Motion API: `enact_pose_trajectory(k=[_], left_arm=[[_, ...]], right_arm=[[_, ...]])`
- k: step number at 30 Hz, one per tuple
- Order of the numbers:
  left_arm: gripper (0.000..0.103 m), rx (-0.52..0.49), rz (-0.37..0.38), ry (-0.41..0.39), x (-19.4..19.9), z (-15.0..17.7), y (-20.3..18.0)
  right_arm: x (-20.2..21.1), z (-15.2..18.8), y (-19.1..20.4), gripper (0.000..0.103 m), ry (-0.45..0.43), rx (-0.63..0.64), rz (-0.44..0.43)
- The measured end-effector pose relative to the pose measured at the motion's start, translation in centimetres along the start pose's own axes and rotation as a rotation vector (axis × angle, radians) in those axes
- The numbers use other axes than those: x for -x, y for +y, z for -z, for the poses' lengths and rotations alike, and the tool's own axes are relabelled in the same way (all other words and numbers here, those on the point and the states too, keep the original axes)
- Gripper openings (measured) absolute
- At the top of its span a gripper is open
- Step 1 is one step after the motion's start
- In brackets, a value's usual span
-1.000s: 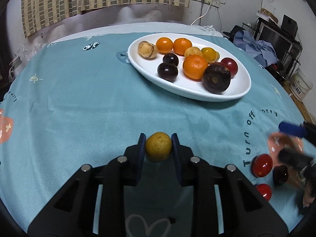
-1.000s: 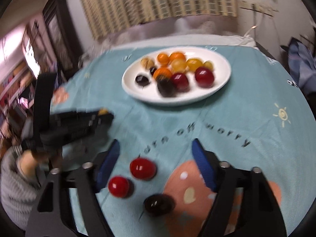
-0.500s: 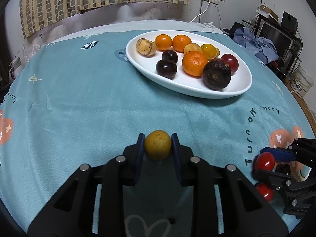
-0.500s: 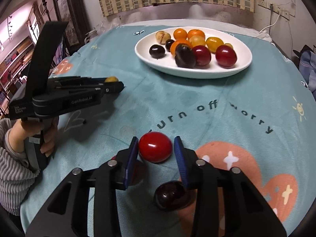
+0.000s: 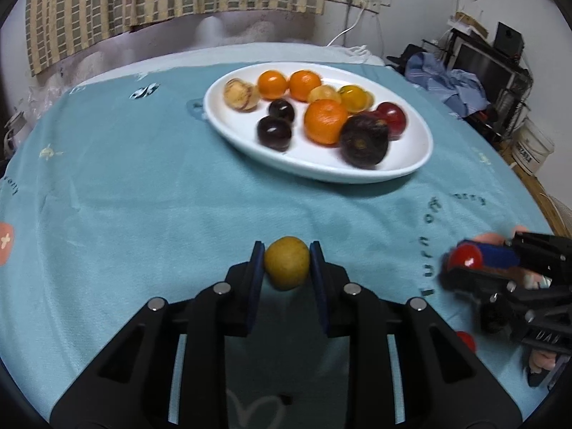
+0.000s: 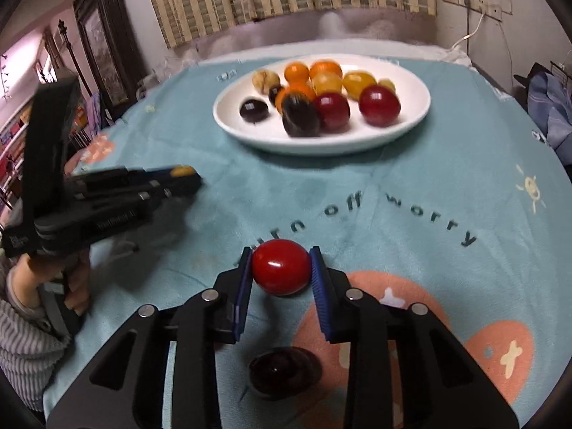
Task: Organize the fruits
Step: 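Place both fruits on the white plate and open both tools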
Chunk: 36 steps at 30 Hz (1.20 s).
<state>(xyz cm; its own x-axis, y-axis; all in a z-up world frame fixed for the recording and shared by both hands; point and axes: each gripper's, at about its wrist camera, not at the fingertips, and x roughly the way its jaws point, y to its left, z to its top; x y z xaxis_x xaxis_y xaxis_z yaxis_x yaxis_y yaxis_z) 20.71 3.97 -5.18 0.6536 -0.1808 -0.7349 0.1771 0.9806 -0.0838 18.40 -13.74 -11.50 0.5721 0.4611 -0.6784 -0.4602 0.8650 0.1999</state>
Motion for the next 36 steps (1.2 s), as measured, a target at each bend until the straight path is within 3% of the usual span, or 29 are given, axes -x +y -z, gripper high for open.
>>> enact_pose_trajectory(k=[3,9,12,17,18,19,21,25,28,32,36], left_arm=[[0.026,-0.005,0.003,-0.052,1.2,-1.3,-0.6],[0.026,-0.046,-0.008,-0.115,0.8,-6.7,-2.2],[0.026,-0.05,0.001,-0.108,-1.2,-8.3,-2.9],[0.026,0.0,0.008,-0.074,-4.4,-8.9,-2.2],[0.033,0.007,0.014,-0.064,-4.8,-8.8,-2.0],[0.053,0.015,0.028,-0.053,-5.0,-8.6,-1.7],[0.076,0.026,0.03,-0.069,-4.6,-8.4,-1.2],[0.079,0.036,0.028,-0.104,-3.0,-8.2,-0.9],[0.081,0.035,0.034,-0.113,-1.5,-7.3,-1.1],[0.083,-0.006,0.022,-0.117,0.9,-4.6,-2.3],[0.088,-0.109,0.039,-0.126,3.7,-0.1,-5.1]], right_arm=[[1.9,-1.9,-1.1,0.032,-0.083,-0.049,-0.012],[2.2,-8.6,-3.4,0.032,-0.151,-0.093,0.032],[-0.2,-12.4,-5.7,0.032,-0.138,-0.148,0.052],[-4.7,-14.5,-8.1,0.032,-0.1,-0.22,0.065],[-5.9,-14.8,-8.6,0.032,-0.095,-0.248,0.053],[-6.5,-14.7,-8.7,0.034,-0.084,-0.263,0.052],[-7.6,-14.7,-8.8,0.034,-0.052,-0.286,0.061],[-6.1,-14.2,-8.5,0.036,-0.073,-0.293,0.05],[-2.4,-13.3,-8.7,0.075,-0.14,-0.322,0.036],[3.0,-10.2,-8.3,0.075,-0.218,-0.289,-0.011],[6.2,-4.3,-8.8,0.077,-0.254,-0.334,-0.058]])
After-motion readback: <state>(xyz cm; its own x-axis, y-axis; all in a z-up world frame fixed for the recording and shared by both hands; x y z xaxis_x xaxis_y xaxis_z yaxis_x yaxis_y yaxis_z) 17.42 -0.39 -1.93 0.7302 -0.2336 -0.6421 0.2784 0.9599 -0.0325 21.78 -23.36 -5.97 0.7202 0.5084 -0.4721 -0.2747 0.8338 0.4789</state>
